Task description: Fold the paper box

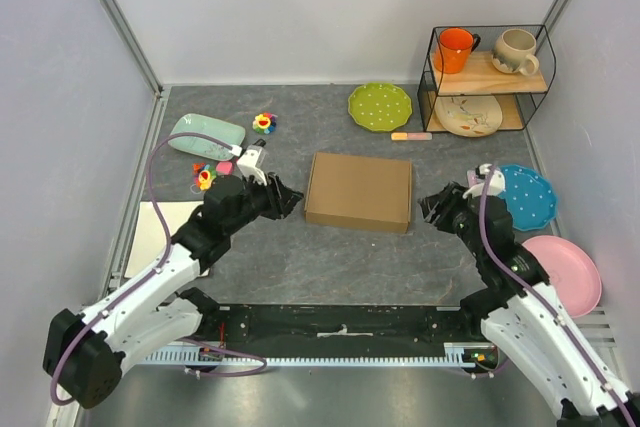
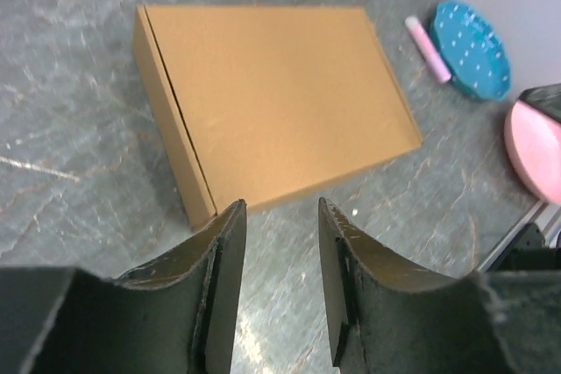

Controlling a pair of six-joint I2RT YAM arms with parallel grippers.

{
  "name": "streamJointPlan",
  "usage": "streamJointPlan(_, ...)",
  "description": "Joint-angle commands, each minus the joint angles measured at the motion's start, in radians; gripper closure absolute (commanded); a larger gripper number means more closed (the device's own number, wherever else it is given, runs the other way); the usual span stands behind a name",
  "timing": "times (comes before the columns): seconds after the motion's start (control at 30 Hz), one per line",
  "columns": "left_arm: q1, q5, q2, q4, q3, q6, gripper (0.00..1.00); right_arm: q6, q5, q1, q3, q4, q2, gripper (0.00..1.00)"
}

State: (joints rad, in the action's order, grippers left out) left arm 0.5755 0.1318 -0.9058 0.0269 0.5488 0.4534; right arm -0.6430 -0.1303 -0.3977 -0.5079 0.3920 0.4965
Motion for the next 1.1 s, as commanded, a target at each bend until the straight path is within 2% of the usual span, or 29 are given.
streamJointPlan(0.0, 0.000, -0.043, -0.031, 0.027, 0.049, 0.031, 0.54, 0.009, -0.028, -0.003, -0.058, -0.004, 0.201, 0.39)
streamJointPlan(0.1, -0.002, -0.041, -0.109, 0.044, 0.028, 0.089, 0.54, -0.001, -0.046, -0.003, -0.049, -0.036, 0.332, 0.33)
streamJointPlan(0.23, -0.002, -0.044, -0.139, 0.080, 0.011, 0.134, 0.55, -0.023, -0.042, 0.008, -0.024, -0.211, 0.430, 0.29)
streamJointPlan(0.4, -0.002, -0.099, -0.050, 0.007, 0.019, 0.151, 0.55, -0.015, -0.034, 0.057, -0.083, -0.329, 0.618, 0.27)
streamJointPlan(0.57, -0.002, -0.156, 0.062, -0.125, 0.013, 0.151, 0.55, -0.015, 0.075, 0.129, -0.119, -0.449, 0.836, 0.26)
streamJointPlan(0.67, -0.002, -0.162, 0.131, -0.169, -0.009, 0.143, 0.55, -0.026, 0.116, 0.148, -0.120, -0.528, 0.907, 0.26)
streamJointPlan(0.77, -0.002, -0.167, 0.195, -0.188, -0.042, 0.143, 0.54, -0.035, 0.164, 0.155, -0.121, -0.616, 0.942, 0.26)
streamJointPlan(0.9, -0.002, -0.172, 0.257, -0.223, -0.066, 0.151, 0.54, -0.027, 0.146, 0.157, -0.136, -0.564, 0.906, 0.27)
streamJointPlan(1.07, -0.002, -0.221, 0.283, -0.266, -0.062, 0.197, 0.51, -0.033, 0.064, 0.149, -0.100, -0.460, 0.595, 0.25)
